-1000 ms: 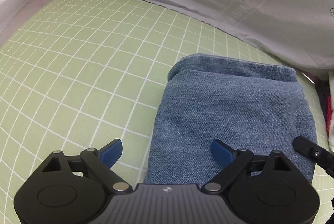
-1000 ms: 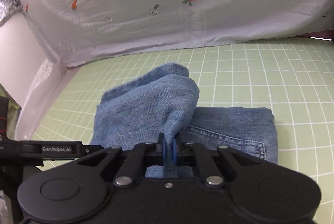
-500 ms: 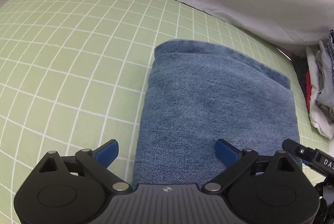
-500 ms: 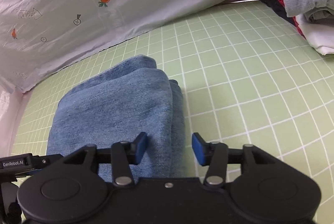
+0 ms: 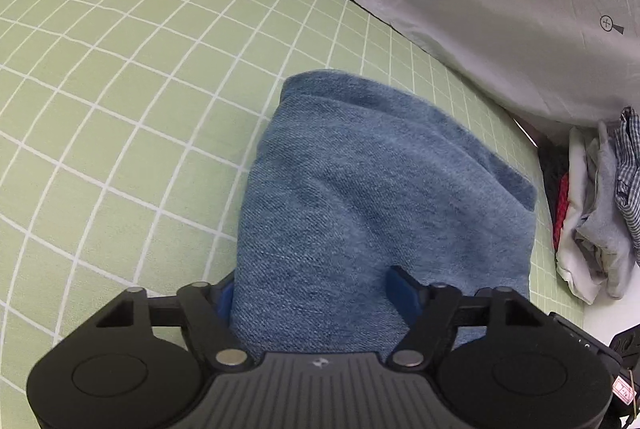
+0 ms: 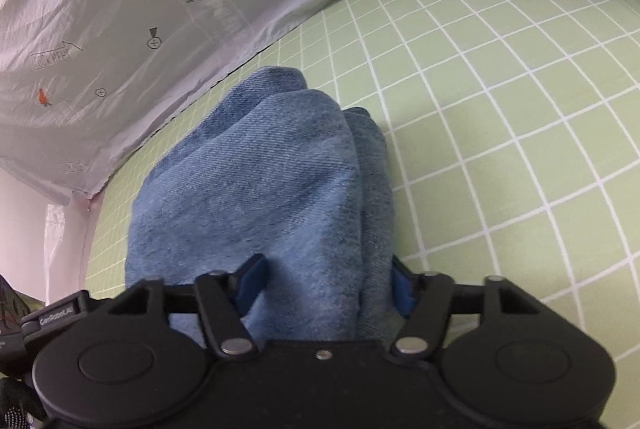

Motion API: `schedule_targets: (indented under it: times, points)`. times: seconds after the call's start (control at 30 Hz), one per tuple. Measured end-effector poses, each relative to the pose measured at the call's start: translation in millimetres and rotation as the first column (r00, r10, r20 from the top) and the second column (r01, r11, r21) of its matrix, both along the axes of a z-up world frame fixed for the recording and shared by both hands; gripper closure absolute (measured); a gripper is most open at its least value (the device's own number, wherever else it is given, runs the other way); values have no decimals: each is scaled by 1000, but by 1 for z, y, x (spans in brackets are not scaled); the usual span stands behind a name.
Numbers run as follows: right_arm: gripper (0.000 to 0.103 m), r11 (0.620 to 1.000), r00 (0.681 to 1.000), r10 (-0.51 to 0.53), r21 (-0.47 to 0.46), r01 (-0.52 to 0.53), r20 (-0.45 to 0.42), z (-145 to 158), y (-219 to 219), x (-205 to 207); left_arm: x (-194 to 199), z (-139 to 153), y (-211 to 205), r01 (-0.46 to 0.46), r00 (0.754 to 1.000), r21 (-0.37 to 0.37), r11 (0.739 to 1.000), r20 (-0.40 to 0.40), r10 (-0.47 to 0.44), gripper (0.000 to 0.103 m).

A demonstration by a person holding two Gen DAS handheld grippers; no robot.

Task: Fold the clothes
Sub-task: 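Grasp the folded jeans bundle with both grippers from opposite sides, then lift the folded jeans with both grippers and carry them onto the clothes stack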

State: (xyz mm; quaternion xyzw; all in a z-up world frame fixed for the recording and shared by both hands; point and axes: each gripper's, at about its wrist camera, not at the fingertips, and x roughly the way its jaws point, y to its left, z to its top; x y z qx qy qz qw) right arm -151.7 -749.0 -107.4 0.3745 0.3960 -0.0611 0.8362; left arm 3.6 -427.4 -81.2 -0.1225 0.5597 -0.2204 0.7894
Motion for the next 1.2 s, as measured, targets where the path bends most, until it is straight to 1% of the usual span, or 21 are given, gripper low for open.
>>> schedule_targets:
  times: [0.03,0.07,0.1,0.17,0.23,0.37,0.43,0.5,0.63,0.73,0.83,0.9,1.0,1.07,1.13,1.2]
  points:
    - [67,1000,1000,2,7,-2,5,3,1,-1,-4,4,-4,21,1000,12,1000,23,-21,51]
    - [76,1000,1000,4,4,-4,12,6,3,-2,-7,8,-6,33,999,26,999,42,-34,57]
    - [81,1000,1000,3,0,-3,21,10,4,-4,-10,12,-7,37,998,34,999,58,-39,60]
    - [84,1000,999,-11,10,10,42,17,6,-10,-15,19,-3,37,997,17,999,74,-38,70]
    - [85,1000,998,-23,2,23,60,27,9,-18,-20,26,3,37,996,-19,999,76,-35,73]
    - [85,998,995,-57,-33,60,79,50,18,-40,-37,40,6,86,991,-41,995,107,-82,73]
    - [85,995,993,-83,-47,87,84,59,23,-53,-41,43,2,124,988,-69,990,104,-117,73]
    - [85,991,990,-110,-69,116,86,68,29,-68,-45,46,-3,162,984,-105,981,96,-152,73]
    - [85,972,974,-214,-86,220,78,85,34,-105,-52,51,-13,234,971,-176,956,83,-222,74]
    - [85,946,950,-305,-97,311,68,97,28,-135,-57,56,-25,288,957,-231,929,83,-277,74]
    - [85,910,918,-391,-120,396,65,110,20,-164,-69,67,-55,348,937,-284,893,102,-333,74]
    - [85,884,894,-442,-135,448,76,119,11,-183,-79,76,-78,386,923,-304,871,117,-368,74]
    - [85,841,851,-511,-136,524,120,132,-9,-211,-92,93,-113,427,904,-332,841,142,-403,74]
    - [85,819,831,-536,-144,555,153,139,-24,-225,-101,107,-137,455,891,-342,822,184,-416,74]
    - [85,806,815,-547,-141,575,191,145,-45,-237,-110,119,-162,473,880,-344,811,223,-419,74]
    - [85,798,803,-550,-140,586,231,150,-70,-246,-118,131,-187,478,876,-350,805,258,-408,74]
